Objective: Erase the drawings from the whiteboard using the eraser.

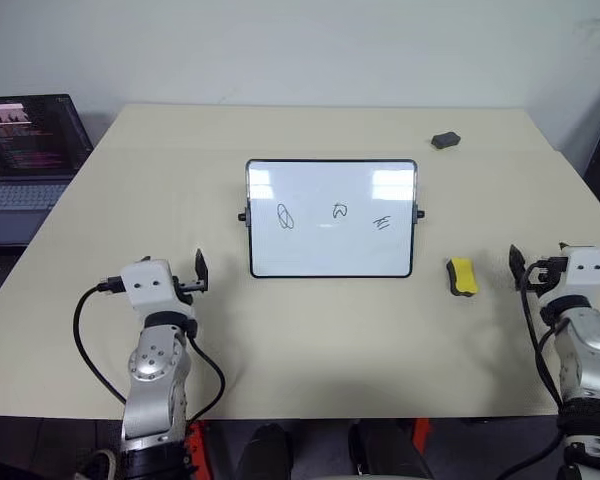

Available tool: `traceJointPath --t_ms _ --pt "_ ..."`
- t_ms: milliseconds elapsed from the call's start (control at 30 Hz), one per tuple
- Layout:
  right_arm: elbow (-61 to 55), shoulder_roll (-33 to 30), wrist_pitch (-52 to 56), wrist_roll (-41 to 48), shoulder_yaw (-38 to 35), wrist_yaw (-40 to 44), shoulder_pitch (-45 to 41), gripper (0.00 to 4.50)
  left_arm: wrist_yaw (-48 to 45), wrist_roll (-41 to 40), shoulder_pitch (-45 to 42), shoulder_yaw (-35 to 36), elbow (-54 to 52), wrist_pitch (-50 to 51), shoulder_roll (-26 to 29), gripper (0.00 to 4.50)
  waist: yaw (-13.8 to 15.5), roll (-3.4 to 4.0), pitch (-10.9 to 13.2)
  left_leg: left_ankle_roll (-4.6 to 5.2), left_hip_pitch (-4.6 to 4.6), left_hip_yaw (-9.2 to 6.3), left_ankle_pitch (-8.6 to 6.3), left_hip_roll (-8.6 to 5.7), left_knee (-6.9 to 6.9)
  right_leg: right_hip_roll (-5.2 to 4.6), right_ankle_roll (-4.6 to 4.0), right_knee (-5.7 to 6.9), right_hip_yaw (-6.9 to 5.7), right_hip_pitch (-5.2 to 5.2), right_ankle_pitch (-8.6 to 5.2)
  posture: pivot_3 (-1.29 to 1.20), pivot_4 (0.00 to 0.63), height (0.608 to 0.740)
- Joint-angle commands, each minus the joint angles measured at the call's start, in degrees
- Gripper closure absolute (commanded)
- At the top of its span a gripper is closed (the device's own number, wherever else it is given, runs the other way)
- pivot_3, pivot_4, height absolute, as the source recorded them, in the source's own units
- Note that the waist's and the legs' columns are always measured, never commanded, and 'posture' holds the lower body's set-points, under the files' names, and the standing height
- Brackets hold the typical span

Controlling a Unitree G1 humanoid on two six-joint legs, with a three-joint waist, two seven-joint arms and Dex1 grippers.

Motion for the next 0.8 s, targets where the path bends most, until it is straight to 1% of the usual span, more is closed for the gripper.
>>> traceJointPath --t_ms 33,133,200,300,433,533,567,633,733,800 --pt "-3.27 -1.41 2.87 1.08 -1.97 -0.57 0.7 0.06 1.05 1.31 -1.31 0.13 0.51 -1.26 0.0 0.0 0.03 0.01 -0.01 0.0 0.0 0.0 0.0 0.0 0.01 0.0 0.0 0.0 0.0 0.01 0.0 0.0 0.15 0.74" --pt "-1.59 -0.63 4.49 -0.21 -2.28 -2.91 1.92 0.06 2.74 2.31 -1.25 0.34 3.27 -4.61 -1.01 0.0 0.11 0.01 -0.03 0.0 0.03 0.01 0.0 -0.02 0.04 -0.01 0.01 -0.01 0.01 0.06 0.01 0.0 0.15 0.74" --pt "-3.2 -0.4 7.73 -0.02 -2.62 -4.71 2.11 0.06 3.06 1.78 -0.42 1.03 0.88 -3.57 -1.33 0.0 0.11 0.0 -0.03 0.0 0.01 0.02 0.0 -0.03 0.02 -0.01 0.01 -0.03 0.02 0.05 0.01 0.0 0.15 0.74" --pt "-7.13 -0.01 10.96 3.19 -3.67 -4.52 1.22 0.06 -2.9 -1.76 0.13 1.32 -1.45 -2.54 1.74 0.0 -0.12 0.02 -0.02 0.0 -0.02 0.06 0.0 -0.01 0.0 -0.01 0.01 -0.01 0.06 -0.02 0.01 0.0 0.15 0.74" --pt "-12.52 2.3 11.46 6.65 -4.76 -4.65 2.11 0.06 -11.66 -7.92 0.04 4.21 -6.08 -1.97 8.45 0.0 -0.22 0.03 -0.03 0.0 0.03 0.02 0.0 0.06 0.0 0.07 0.01 0.05 0.02 -0.02 0.01 0.0 0.15 0.74" --pt "-14.48 4.79 10.77 9.22 -5.5 -4.16 2.05 0.06 -18.85 -16.88 -2.44 5.8 -10.86 3.89 13.69 0.0 -0.1 0.03 -0.02 -0.01 0.02 0.01 0.0 0.06 0.01 0.06 0.01 0.02 0.01 0.0 0.0 0.0 0.15 0.74" --pt "-14.98 5.42 11.13 9.91 -5.7 -4.27 2.21 0.06 -22.71 -20.17 -3.63 5.02 -12.51 6.54 16.28 0.0 0.0 0.02 -0.02 -0.01 0.0 0.01 0.0 0.04 0.02 0.04 0.01 0.02 0.0 0.0 0.0 0.0 0.15 0.74" --pt "-19.33 7.56 12.57 9.99 -4.82 -6.07 4.32 0.06 -29.04 -25.02 -4.71 5.61 -13.6 9.51 21.09 0.0 0.26 0.05 -0.01 -0.01 -0.02 -0.02 0.0 -0.02 0.05 0.0 0.01 0.0 -0.03 0.01 0.01 0.0 0.15 0.74" --pt "-28.54 7.88 20.68 13.93 -2.98 -5.58 8.13 0.06 -38.02 -32.86 -11.79 2.43 -12.65 16.45 26.74 0.0 0.63 0.11 0.02 -0.01 -0.06 -0.08 0.0 -0.02 0.02 -0.01 0.01 -0.03 -0.08 0.0 -0.01 0.0 0.15 0.74" --pt "-36.46 9.05 26.73 18.31 -1.72 -6.64 11.74 0.06 -45.79 -34.04 -15.43 -1.51 -10.3 18.42 30.06 0.0 0.55 0.13 0.02 -0.01 -0.08 -0.11 0.0 -0.02 0.03 0.0 0.01 -0.02 -0.11 -0.02 -0.01 0.0 0.15 0.74"
